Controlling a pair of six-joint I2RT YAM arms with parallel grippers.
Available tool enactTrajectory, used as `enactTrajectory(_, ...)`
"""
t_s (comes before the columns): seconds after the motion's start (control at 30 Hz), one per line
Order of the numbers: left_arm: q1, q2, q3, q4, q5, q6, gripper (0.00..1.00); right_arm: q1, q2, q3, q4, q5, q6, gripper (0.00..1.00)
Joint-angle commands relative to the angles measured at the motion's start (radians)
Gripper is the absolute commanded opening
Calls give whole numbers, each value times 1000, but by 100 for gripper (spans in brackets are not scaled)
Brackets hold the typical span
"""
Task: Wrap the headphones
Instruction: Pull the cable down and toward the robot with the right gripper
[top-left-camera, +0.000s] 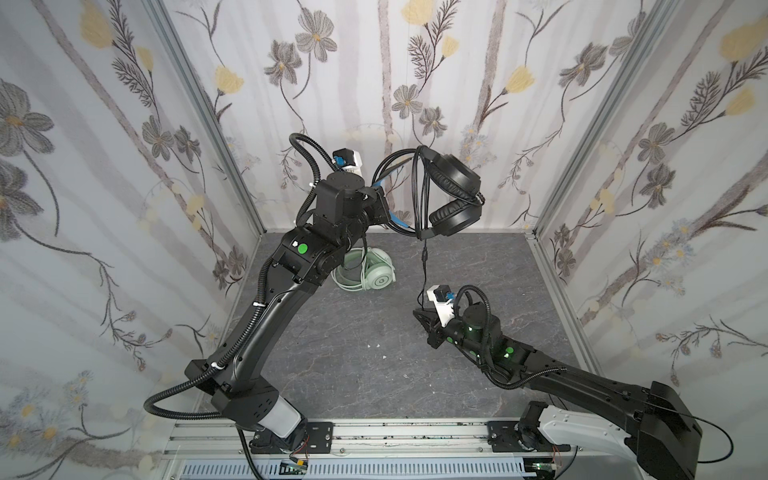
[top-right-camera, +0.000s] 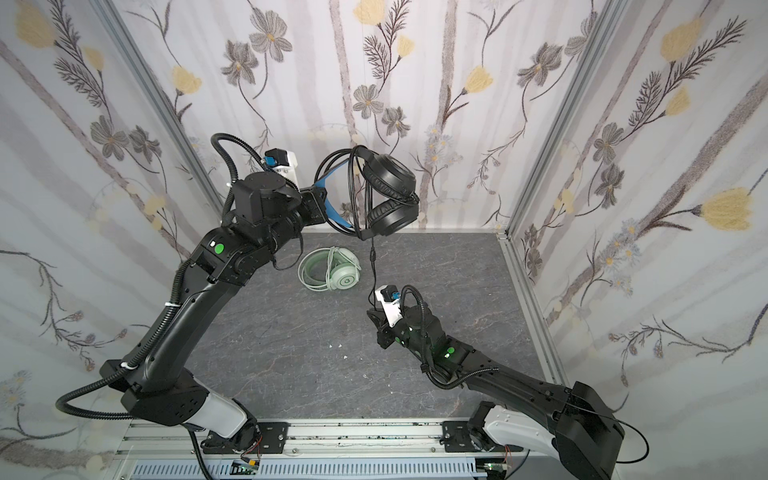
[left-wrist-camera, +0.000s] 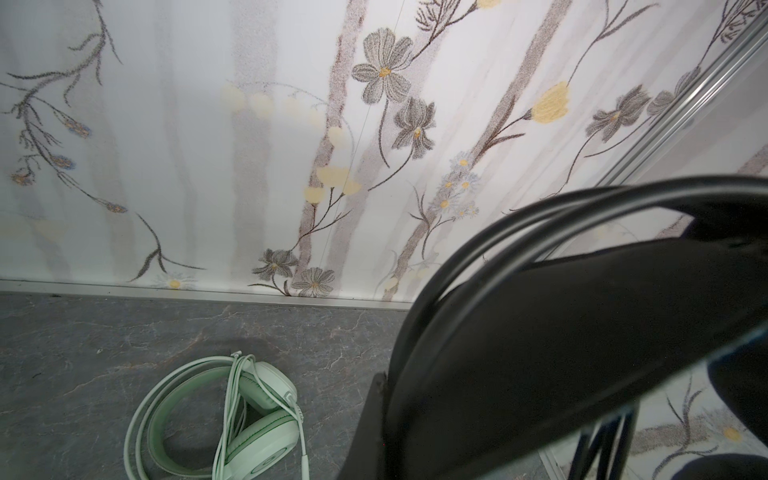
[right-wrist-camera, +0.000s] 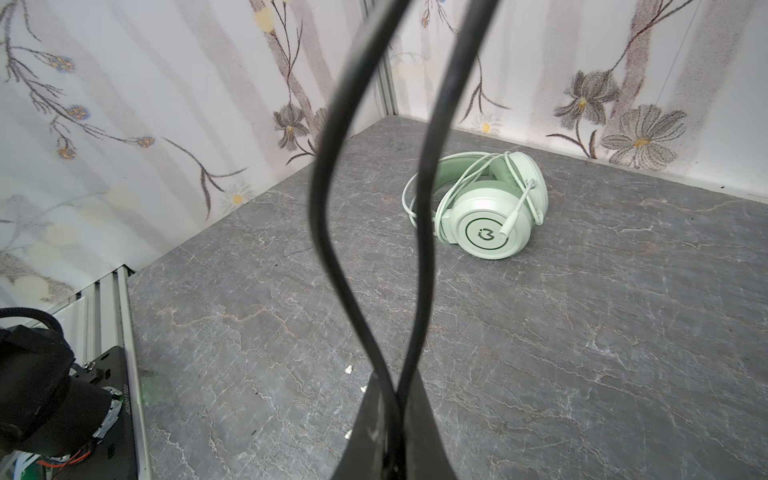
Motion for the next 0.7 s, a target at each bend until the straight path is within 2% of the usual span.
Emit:
enactTrajectory(0.0, 15, 14, 21, 144, -65, -69, 0, 27, 0, 18, -70, 18, -31, 0)
enactTrajectory(0.33, 55, 86, 18, 137, -128, -15, 0, 108, -8, 105, -175, 35, -99, 0)
enactTrajectory(0.67, 61, 134, -41, 133, -186, 78, 0, 138, -24, 196, -228, 29, -129, 0)
